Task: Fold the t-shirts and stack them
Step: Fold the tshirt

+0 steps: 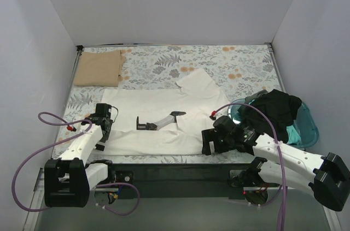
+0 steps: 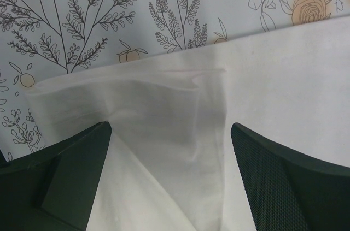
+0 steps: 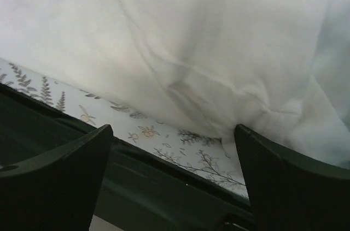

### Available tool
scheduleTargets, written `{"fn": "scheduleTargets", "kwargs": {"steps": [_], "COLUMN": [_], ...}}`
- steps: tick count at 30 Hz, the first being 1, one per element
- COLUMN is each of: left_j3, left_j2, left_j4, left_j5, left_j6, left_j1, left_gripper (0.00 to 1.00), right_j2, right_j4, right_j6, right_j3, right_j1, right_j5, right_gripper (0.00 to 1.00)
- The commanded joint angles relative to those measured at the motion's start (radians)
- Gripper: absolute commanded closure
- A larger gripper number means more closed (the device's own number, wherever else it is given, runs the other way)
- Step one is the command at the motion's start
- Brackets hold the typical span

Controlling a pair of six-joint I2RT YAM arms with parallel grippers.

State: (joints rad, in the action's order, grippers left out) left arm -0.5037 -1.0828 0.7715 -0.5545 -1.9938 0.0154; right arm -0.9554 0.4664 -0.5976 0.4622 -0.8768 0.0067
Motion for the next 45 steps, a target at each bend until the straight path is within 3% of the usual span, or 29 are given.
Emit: {"fn": "scheduleTargets", "kwargs": {"steps": [1,10,17,22,27,30,33,41,45], "left_j3": [-0.004,-0.009,-0.038,-0.087,-0.121,-0.174,-0.237,-0.482,-0.623], "left_j2": [-0.017,-0.013,0.040,0.052,0.073,0.070,0.034,-0.309,-0.465], "left_j4": [-0.017,-0.012,0.031,0.061,-0.047,-0.102,-0.153,-0.212,-0.202], "left_j5": [-0.035,-0.028,-0.039,-0.019,0.116,0.168,0.194,0.234,0.215], "left_j6": [-0.085,-0.065,-0.092,-0.097,0.016,0.098,0.180,0.323,0.343], "left_j1": [-0.014,-0.069,-0.074,-0.074,-0.072,-0.072,-0.072,-0.074,-0.078], "left_gripper": [0.08,0.08,0.08,0.08,0.08,0.08,0.08,0.08,0.19], "right_j2": [0.030,0.026,0.063,0.028,-0.046,-0.098,-0.152,-0.275,-0.310], "right_j4": [0.236,0.419,0.211,0.098,0.043,0.044,0.044,0.018,0.005], "right_j6": [-0.079,-0.075,0.131,0.179,0.209,0.223,0.228,0.312,0.340], "right_j3": [0.024,0.141,0.182,0.156,0.219,0.298,0.375,0.484,0.484], "right_j1": [0.016,0.022,0.022,0.022,0.022,0.022,0.044,0.131,0.179], "right_j5": [0.188,0.273,0.052,-0.092,-0.050,0.102,0.216,0.226,0.216], "right_gripper": [0.02,0.02,0.02,0.02,0.02,0.02,0.02,0.02,0.02]}}
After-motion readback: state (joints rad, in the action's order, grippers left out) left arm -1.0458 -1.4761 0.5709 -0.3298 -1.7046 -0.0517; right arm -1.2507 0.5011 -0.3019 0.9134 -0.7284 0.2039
